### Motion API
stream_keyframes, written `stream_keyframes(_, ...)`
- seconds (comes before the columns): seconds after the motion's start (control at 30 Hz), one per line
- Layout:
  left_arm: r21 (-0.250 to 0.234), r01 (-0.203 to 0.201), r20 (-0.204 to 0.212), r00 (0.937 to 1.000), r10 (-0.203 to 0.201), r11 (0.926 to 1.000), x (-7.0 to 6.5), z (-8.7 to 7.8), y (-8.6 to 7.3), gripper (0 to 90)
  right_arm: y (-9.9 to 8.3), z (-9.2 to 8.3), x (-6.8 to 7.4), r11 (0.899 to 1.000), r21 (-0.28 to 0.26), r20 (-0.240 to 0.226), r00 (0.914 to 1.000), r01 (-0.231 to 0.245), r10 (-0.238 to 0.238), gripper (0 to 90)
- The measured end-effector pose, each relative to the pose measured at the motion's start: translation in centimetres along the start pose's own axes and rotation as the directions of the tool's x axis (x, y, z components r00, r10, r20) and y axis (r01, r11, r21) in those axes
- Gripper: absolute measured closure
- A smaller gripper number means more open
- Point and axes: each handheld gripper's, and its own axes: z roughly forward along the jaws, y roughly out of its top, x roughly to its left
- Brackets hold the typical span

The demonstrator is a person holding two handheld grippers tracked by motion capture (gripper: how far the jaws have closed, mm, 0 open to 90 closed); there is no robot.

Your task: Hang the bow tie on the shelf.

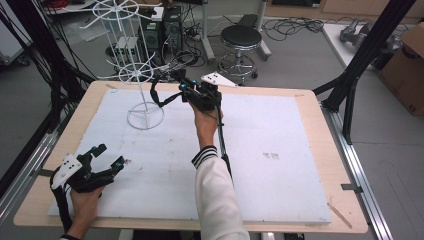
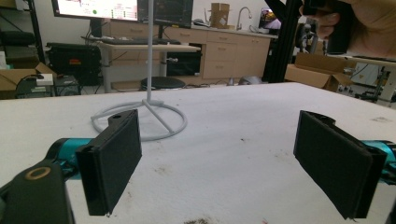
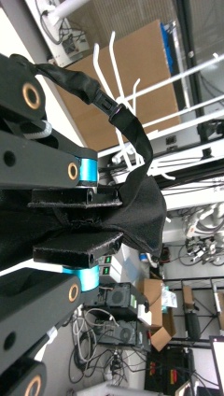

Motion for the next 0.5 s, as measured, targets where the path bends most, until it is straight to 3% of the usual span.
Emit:
stream_keyframes(0.23,0.0,0.0,0.001,1.0,0.0,1.0,0.0,0.0,0.0,15.4,1.1,1.2,0.3,1.0,-0.001,0.005,0.9996,0.026,-0.026,76.4)
stream_keyframes(0.5,-0.003,0.001,0.003,1.0,-0.001,1.0,0.0,0.0,0.0,15.5,0.5,1.9,-0.2,0.999,0.031,0.019,0.9997,0.015,-0.016,76.3)
